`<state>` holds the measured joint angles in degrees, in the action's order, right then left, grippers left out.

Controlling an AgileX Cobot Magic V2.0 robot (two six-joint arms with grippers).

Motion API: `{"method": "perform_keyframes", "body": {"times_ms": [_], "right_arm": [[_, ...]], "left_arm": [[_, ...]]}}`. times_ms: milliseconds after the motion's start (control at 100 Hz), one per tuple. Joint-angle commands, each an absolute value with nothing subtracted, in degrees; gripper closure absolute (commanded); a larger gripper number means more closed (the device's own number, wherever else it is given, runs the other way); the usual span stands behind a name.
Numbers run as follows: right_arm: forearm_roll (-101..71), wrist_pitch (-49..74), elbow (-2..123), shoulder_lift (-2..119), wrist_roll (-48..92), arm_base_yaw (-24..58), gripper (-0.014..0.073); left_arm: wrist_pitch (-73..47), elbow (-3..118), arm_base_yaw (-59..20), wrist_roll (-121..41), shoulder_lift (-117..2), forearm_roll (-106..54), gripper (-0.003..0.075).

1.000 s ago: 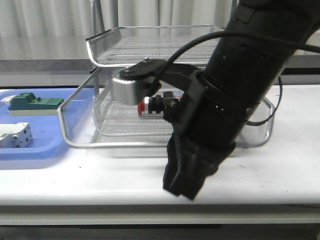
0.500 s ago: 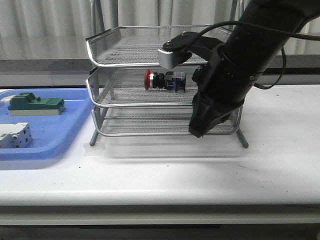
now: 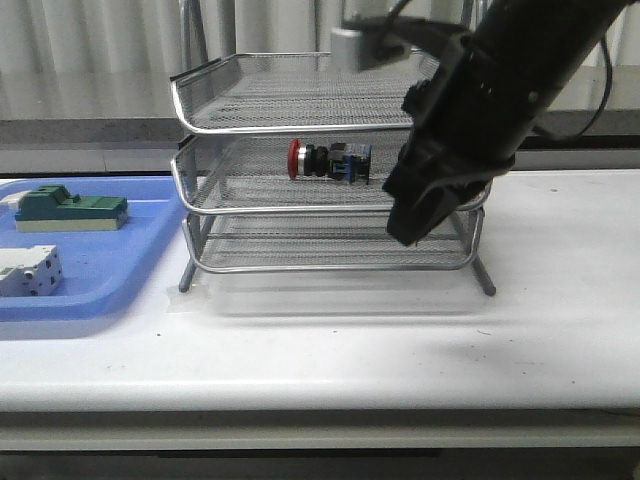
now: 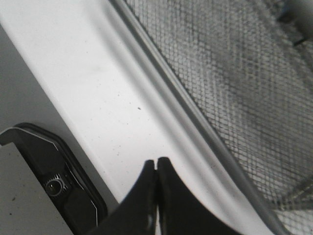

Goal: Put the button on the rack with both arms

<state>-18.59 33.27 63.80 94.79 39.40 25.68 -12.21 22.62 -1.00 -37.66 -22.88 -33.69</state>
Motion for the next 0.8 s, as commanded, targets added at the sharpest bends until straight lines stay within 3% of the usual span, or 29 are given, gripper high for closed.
{"method": "perform_keyframes", "body": {"times_ms": [0, 790], "right_arm": [[-18.4, 32.5, 64.9, 88.7, 35.6, 24.5, 0.0654], [-13.8, 33.6, 41.7, 46.3, 22.1, 2.6, 0.0654]], "left_arm": [[-8.2, 24.2, -0.9, -37.1, -23.1, -34.8, 0.0740], [-8.3, 24.2, -0.9, -37.1, -23.1, -34.8, 0.0740]]}}
